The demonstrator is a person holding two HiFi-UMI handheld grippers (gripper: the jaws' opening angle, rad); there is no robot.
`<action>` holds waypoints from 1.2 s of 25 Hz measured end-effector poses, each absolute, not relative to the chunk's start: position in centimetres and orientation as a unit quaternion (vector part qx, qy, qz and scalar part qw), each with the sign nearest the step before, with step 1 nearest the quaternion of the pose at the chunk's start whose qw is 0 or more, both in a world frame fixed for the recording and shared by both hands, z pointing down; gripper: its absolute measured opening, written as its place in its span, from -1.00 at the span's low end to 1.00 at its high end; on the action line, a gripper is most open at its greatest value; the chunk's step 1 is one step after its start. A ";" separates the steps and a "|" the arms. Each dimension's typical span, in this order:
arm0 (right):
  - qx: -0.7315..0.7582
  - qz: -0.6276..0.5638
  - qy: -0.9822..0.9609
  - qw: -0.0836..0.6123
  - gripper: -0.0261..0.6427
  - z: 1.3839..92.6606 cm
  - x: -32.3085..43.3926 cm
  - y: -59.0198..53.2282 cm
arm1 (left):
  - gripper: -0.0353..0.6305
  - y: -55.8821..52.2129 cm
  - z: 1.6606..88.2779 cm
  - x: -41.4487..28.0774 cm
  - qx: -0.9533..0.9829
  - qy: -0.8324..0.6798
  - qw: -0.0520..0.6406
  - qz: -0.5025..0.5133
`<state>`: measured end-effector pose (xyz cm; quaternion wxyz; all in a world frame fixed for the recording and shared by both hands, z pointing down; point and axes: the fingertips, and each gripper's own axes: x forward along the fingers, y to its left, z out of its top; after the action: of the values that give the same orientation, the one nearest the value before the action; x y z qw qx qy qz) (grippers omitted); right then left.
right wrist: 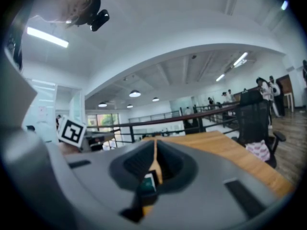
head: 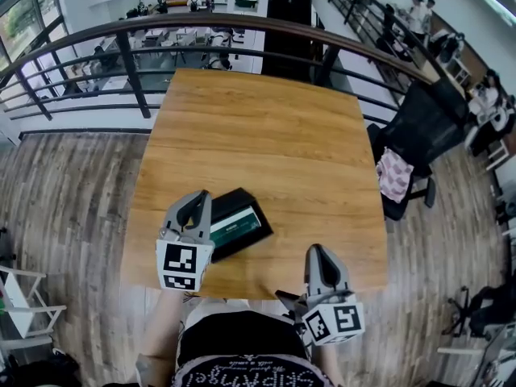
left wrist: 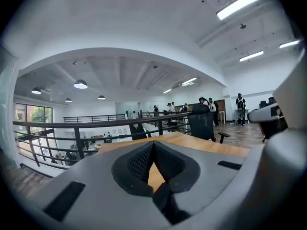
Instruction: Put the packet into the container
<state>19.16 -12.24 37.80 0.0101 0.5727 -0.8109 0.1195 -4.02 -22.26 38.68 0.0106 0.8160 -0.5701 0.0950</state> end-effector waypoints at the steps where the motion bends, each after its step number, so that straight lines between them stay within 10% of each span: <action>1: 0.574 0.115 -0.810 0.009 -0.81 37.5 18.8 -12.2 | -0.81 -22.1 37.7 -4.4 0.818 -0.570 0.011 0.080; 30: 0.615 0.073 -0.784 -0.031 -0.81 32.1 11.4 -3.1 | -0.81 -5.3 30.3 -16.5 0.811 -0.583 -0.003 -0.040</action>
<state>11.37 -3.14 32.14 -0.0314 0.6154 -0.7842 0.0730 -16.52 -5.27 30.30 -0.0028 0.8112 -0.5835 -0.0396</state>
